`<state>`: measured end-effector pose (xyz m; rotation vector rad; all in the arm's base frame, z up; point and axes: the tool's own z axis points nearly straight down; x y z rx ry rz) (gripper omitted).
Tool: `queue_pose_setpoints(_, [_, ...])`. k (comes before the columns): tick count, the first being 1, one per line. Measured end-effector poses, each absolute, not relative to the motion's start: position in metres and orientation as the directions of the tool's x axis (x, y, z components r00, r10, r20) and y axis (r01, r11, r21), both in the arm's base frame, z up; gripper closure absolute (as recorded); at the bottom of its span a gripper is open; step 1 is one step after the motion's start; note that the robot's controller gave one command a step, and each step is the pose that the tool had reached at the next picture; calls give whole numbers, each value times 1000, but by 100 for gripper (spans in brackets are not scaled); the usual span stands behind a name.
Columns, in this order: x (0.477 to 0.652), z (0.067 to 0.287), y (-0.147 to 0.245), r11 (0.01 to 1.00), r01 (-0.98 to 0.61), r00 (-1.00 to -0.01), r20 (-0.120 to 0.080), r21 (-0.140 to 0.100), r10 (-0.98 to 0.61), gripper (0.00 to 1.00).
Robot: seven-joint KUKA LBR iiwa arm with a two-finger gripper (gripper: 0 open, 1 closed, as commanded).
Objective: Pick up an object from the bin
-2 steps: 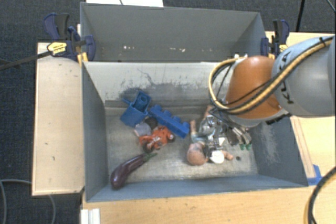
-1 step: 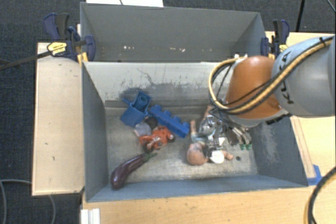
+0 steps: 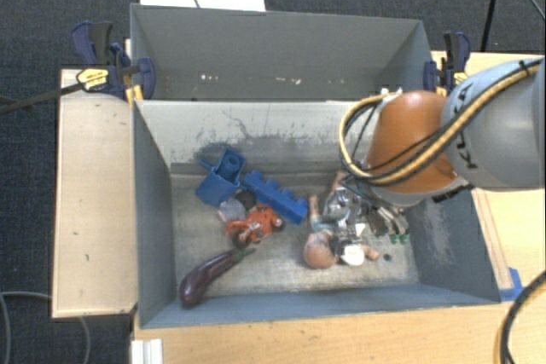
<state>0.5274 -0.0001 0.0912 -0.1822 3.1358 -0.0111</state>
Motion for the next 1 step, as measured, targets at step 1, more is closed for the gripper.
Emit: queue_pose_setpoints(1, [520, 89, -22, 993, -121, -992, -23, 1, -121, 100])
